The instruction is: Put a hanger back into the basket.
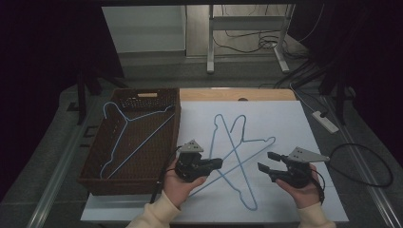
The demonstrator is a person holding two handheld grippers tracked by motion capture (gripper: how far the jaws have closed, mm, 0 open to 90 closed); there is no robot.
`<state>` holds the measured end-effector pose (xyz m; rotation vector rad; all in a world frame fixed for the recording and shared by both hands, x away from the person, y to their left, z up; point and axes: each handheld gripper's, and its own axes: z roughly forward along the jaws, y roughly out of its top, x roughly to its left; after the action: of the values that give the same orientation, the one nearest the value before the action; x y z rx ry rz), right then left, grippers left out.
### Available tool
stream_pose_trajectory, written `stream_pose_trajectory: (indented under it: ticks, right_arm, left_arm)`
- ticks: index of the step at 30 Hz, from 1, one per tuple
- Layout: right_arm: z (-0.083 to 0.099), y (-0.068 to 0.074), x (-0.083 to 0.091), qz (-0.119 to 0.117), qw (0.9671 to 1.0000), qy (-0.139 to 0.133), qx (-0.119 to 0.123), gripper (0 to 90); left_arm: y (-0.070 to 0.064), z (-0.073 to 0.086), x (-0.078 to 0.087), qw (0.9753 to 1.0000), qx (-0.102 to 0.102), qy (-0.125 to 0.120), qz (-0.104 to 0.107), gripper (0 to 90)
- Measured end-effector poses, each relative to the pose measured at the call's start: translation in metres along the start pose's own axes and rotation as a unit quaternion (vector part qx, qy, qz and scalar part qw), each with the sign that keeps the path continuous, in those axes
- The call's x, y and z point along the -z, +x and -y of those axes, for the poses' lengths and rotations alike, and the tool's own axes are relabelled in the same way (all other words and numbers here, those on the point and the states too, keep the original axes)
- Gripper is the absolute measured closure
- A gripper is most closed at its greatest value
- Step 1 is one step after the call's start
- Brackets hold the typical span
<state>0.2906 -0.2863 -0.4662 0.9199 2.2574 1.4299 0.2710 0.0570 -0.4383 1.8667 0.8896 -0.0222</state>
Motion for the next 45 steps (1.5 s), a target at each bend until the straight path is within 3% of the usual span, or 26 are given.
stream_pose_trajectory:
  ticks: [16,22,28,30,38,45]
  right_arm:
    - [0.004,-0.003,-0.002,0.002,0.9999,0.012,-0.002,38.9]
    - [0.006,-0.004,-0.004,0.004,0.9998,0.021,-0.002,38.8]
    - [0.007,-0.005,-0.006,0.007,0.9996,0.028,-0.001,38.8]
    - [0.008,-0.005,-0.006,0.009,0.9996,0.028,-0.001,38.8]
    - [0.009,-0.007,-0.006,0.012,0.9994,0.033,-0.005,38.7]
    - [0.010,-0.008,-0.007,0.015,0.9991,0.039,-0.007,38.7]
  left_arm:
    - [0.006,-0.018,0.055,0.9987,-0.012,-0.049,-0.003,86.6]
    - [0.012,-0.023,0.081,0.9968,-0.028,-0.071,-0.023,86.6]
    - [0.026,-0.025,0.108,0.9944,-0.019,-0.098,-0.033,86.6]
    - [0.030,-0.025,0.115,0.9932,-0.025,-0.105,-0.044,86.7]
    - [0.044,-0.024,0.140,0.9897,-0.025,-0.124,-0.067,86.6]
    - [0.056,-0.020,0.152,0.9878,-0.019,-0.124,-0.093,86.6]
